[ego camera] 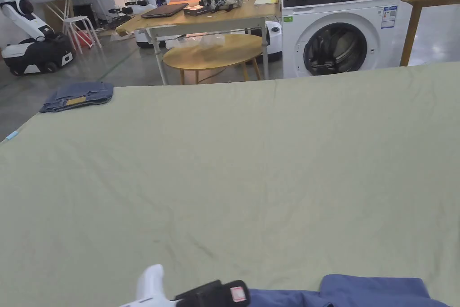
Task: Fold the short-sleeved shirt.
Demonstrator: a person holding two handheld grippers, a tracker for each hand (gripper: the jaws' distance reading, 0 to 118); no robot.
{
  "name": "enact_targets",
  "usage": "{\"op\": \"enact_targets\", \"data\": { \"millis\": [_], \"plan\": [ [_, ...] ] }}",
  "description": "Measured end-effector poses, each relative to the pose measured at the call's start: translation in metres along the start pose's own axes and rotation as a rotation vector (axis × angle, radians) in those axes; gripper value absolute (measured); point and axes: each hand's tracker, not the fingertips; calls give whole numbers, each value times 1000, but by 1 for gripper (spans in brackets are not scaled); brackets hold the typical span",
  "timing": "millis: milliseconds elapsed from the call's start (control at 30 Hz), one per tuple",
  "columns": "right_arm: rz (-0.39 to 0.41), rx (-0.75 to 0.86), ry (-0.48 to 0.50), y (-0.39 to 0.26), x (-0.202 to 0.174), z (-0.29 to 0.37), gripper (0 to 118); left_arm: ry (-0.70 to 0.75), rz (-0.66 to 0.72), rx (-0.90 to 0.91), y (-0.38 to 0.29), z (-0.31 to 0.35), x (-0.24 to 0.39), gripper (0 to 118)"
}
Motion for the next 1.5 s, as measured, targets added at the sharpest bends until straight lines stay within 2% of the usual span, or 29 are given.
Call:
{"op": "enact_targets", "data": {
  "millis": [167,333,367,400,467,567,667,733,800,900,933,1033,1133,1167,1233,1300,1367,1400,1433,1500],
  "plan": [
    [-13,-17,14,0,-2,-7,0,118,46,-26,8,23,-40,68],
    [3,-23,22,1,-9,-6,0,55,208,-81,-14,-16,-72,68],
    [14,-24,20,1,-10,-5,0,-1,239,-90,-21,-24,-73,62],
    [23,-26,18,2,-11,-5,0,-47,262,-72,-26,-32,-72,48],
    [36,-24,9,3,-14,-2,0,17,281,-56,-33,-40,-71,10],
    [35,-17,11,4,-12,2,0,-43,360,7,-32,-26,-75,8],
    [31,-9,8,4,-8,3,0,-28,332,88,-18,12,-66,5],
    [24,-6,5,5,-7,3,0,13,280,132,-3,41,-56,5],
    [9,-6,10,6,-5,1,0,124,186,172,14,73,-38,5],
    [-11,3,21,6,-4,0,0,311,-110,155,36,99,8,5],
    [-12,3,23,6,-5,-1,0,282,-167,136,39,99,20,5],
    [-8,7,32,7,-9,-3,0,249,-195,140,34,75,58,5],
    [-21,21,75,7,-14,-2,0,243,-261,5,15,15,87,5],
    [-21,22,79,7,-15,0,0,200,-275,-56,6,-10,85,5],
    [-20,27,77,6,-17,1,0,109,-245,-151,-11,-57,86,5],
    [-21,20,74,4,-17,2,0,99,-209,-198,-26,-98,85,5],
    [-19,15,61,0,-16,6,0,85,-206,-232,-36,-122,88,5],
    [-21,11,56,-2,-13,7,0,28,-220,-249,-40,-128,92,5],
    [-25,9,54,-4,-11,8,0,-5,-216,-261,-40,-129,94,6],
    [-41,-5,38,-9,-4,7,0,-100,-166,-231,-34,-123,93,39]
  ]
}}
